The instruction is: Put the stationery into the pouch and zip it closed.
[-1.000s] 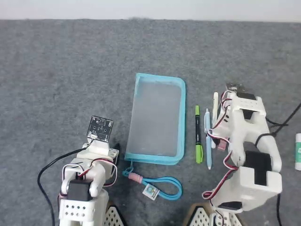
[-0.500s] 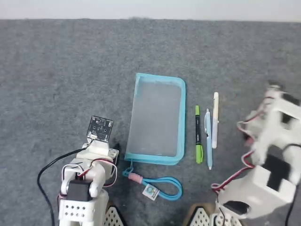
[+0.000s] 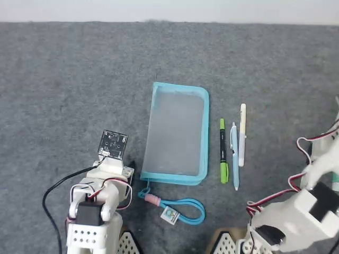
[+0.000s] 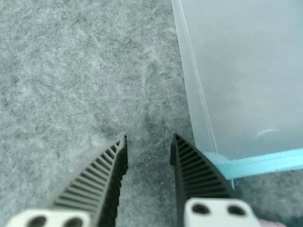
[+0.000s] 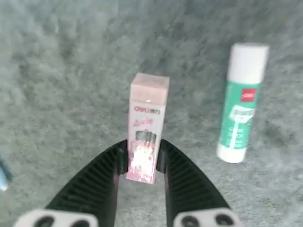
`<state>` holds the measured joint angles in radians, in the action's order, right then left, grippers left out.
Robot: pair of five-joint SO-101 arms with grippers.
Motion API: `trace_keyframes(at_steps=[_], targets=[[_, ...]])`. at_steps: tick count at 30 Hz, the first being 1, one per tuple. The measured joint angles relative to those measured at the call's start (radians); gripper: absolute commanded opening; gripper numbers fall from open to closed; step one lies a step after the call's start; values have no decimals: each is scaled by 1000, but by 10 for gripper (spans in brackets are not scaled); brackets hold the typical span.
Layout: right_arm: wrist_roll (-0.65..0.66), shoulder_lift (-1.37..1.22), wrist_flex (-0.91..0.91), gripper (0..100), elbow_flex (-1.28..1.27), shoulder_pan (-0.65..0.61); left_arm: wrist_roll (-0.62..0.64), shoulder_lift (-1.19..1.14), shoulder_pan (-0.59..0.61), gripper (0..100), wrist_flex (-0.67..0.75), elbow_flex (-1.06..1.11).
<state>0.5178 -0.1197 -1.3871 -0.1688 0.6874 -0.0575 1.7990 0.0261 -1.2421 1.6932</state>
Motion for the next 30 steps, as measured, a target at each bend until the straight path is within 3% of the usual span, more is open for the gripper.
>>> trace_keyframes(at_steps=[5,10,14,17,23,30], targets=[[0,0,14,6,-86,-183,0,0,0,145,0,0],[-81,0,109,9,-209,-374,0,0,0,145,0,0],[-143,2,118,136,-230,-473,0,0,0,145,0,0],[-160,3,117,217,-232,-474,0,0,0,145,0,0],[-158,12,78,175,-227,-442,0,0,0,145,0,0],[-43,164,-21,173,-146,-261,0,0,0,145,0,0]])
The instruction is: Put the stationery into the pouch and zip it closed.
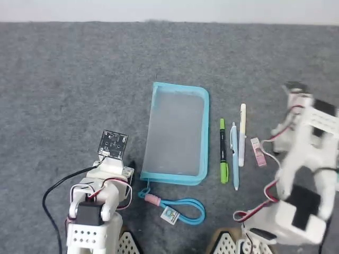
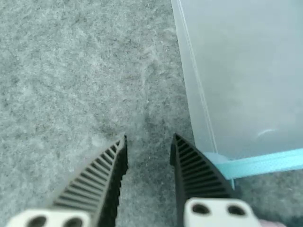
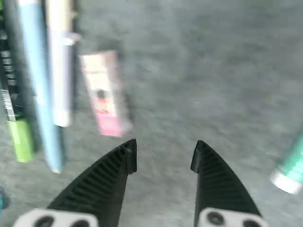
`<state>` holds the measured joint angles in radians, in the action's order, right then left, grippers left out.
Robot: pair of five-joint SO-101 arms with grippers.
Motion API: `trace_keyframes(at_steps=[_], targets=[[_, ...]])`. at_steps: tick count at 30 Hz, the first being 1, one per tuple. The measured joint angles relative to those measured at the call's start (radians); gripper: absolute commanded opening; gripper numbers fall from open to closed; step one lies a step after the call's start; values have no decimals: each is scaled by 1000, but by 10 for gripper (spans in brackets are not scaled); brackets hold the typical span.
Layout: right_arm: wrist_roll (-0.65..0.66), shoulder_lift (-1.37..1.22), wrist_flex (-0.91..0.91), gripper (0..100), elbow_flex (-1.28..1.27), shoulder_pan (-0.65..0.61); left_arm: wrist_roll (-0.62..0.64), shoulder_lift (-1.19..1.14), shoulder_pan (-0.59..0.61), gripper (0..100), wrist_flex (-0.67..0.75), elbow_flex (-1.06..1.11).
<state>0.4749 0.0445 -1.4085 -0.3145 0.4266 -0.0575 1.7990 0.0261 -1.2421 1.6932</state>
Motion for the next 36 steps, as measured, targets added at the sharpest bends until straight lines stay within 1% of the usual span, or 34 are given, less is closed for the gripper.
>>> trace_keyframes(at_steps=[3,7,11,16,20,25,26,30,31,33,36], targets=[[87,21,5,173,3,126,0,0,0,145,0,0],[166,-11,75,174,9,292,0,0,0,145,0,0],[198,-152,98,177,81,359,0,0,0,145,0,0],[207,-310,98,177,264,437,0,0,0,145,0,0],[238,-434,98,173,371,456,0,0,0,145,0,0],[279,-551,103,164,391,456,0,0,0,145,0,0],[279,-560,100,142,397,456,0,0,0,145,0,0],[279,-574,107,1,417,453,0,0,0,145,0,0],[278,-575,107,9,420,453,0,0,0,145,0,0],[261,-577,91,8,423,427,0,0,0,145,0,0],[210,-575,38,8,423,344,0,0,0,145,0,0]])
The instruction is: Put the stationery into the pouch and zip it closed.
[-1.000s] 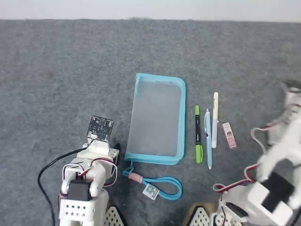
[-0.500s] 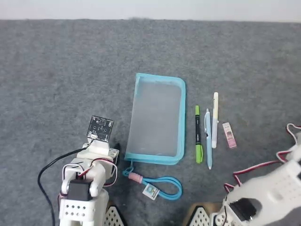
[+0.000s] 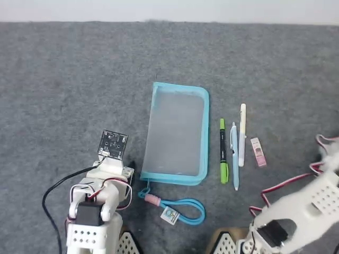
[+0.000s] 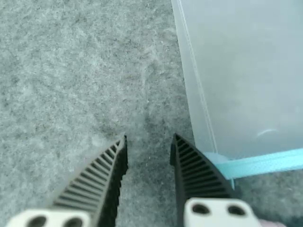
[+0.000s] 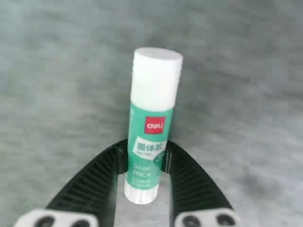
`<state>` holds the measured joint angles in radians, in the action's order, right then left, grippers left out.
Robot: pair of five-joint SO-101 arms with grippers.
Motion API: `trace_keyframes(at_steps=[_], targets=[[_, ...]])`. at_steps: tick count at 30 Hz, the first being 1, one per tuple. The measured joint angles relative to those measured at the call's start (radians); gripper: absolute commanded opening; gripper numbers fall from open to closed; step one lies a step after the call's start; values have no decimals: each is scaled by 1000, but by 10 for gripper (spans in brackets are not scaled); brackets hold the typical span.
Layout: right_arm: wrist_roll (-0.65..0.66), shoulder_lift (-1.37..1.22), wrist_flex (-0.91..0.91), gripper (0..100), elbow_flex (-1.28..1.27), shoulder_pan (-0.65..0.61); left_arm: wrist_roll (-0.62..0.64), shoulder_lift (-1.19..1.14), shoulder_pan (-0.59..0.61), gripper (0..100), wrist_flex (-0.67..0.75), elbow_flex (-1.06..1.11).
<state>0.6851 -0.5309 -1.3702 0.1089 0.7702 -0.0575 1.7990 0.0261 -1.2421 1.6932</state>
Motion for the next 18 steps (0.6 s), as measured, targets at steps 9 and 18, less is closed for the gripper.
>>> trace_keyframes(at_steps=[9,18], targets=[[-233,160,-127,8,-26,-325,0,0,0,145,0,0],[-368,273,18,106,-238,-542,0,0,0,145,0,0]])
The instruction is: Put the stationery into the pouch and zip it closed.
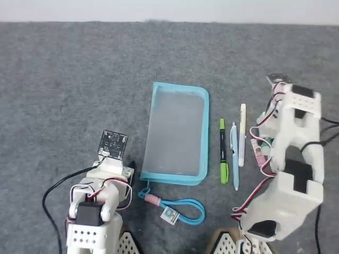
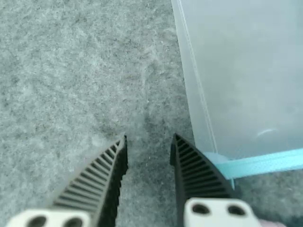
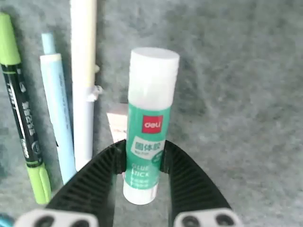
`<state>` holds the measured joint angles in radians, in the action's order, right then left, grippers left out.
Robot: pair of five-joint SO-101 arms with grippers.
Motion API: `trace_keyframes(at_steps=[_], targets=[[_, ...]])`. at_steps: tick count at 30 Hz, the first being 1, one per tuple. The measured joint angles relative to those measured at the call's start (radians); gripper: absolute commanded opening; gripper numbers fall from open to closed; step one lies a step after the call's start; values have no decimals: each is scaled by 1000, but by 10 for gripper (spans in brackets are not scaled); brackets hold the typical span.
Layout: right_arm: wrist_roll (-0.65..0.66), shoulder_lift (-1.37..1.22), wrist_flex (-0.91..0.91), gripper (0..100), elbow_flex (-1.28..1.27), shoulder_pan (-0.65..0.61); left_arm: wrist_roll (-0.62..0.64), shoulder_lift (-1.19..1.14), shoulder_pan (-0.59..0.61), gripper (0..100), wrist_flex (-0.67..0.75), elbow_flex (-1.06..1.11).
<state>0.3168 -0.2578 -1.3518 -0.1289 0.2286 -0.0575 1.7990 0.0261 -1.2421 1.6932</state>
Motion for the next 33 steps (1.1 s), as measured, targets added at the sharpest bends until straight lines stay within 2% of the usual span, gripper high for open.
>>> trace_keyframes(at_steps=[4,16,24,27,33], targets=[[-6,9,9,193,-17,-5,0,0,0,145,0,0],[-8,110,-12,195,-17,-34,0,0,0,145,0,0],[-11,232,-89,194,-17,-117,0,0,0,145,0,0],[-58,249,-130,194,-34,-178,0,0,0,145,0,0],[-143,264,-49,194,-193,-336,0,0,0,145,0,0]])
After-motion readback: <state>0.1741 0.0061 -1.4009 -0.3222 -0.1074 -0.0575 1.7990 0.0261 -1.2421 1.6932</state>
